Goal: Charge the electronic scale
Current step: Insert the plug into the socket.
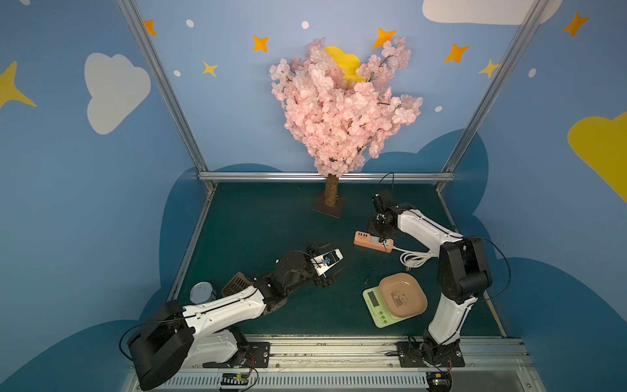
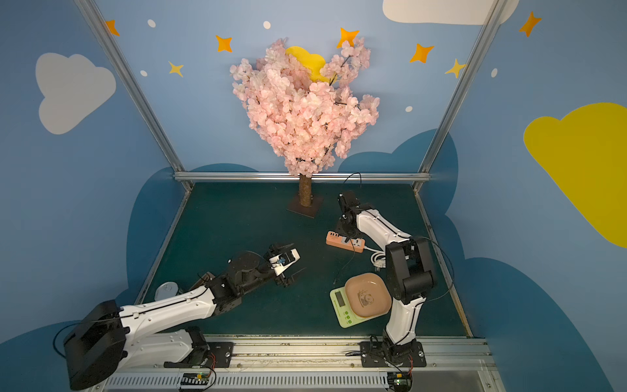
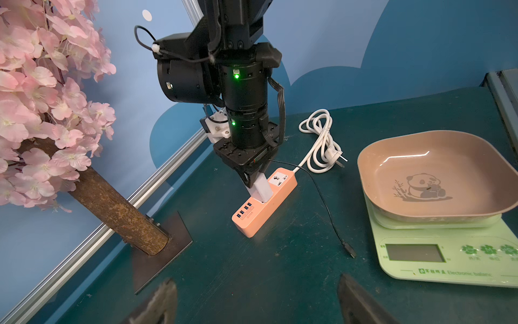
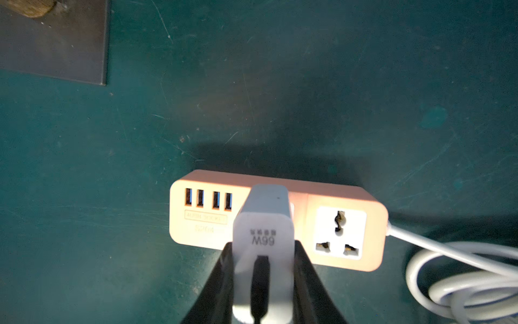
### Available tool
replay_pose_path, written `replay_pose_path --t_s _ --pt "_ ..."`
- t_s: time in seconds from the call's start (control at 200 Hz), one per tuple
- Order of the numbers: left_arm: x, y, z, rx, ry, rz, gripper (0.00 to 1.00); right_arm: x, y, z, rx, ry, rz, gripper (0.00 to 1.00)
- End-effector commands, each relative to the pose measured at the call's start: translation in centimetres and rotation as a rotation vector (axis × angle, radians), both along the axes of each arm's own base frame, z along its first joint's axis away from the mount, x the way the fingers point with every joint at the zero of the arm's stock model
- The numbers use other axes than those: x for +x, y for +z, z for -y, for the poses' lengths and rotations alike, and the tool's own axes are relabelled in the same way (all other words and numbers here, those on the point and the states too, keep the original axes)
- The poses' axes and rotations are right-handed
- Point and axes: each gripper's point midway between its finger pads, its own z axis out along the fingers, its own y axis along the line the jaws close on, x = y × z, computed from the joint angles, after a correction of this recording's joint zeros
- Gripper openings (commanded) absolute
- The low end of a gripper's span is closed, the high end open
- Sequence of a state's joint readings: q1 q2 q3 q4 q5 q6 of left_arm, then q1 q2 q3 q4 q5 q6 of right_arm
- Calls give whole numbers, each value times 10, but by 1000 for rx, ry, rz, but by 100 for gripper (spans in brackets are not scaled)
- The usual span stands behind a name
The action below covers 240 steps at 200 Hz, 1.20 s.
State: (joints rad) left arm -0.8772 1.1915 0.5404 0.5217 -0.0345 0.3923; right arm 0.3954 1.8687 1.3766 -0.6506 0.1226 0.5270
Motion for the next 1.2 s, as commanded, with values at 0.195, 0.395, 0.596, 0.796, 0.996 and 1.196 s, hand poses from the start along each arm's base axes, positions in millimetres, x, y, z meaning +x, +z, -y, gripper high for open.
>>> replay_pose_path --t_s 0.195,0.395,0.596,0.796,0.996,1.196 --pt "-2 2 2 -15 -8 -19 89 -86 -101 8 -74 54 -363 0" --pt "-3 4 1 -18 -5 -15 89 -80 -95 8 -81 63 -352 0" --pt "-2 4 0 -13 -1 -14 89 -64 -73 7 -78 74 -307 0" --pt "-2 4 0 -13 1 -12 89 -45 -44 12 -71 73 -253 7" --pt "-1 3 -2 -6 9 -13 89 -33 -17 11 -58 83 -209 48" --pt "-1 1 -3 -3 16 -19 89 -38 23 18 -48 87 -157 69"
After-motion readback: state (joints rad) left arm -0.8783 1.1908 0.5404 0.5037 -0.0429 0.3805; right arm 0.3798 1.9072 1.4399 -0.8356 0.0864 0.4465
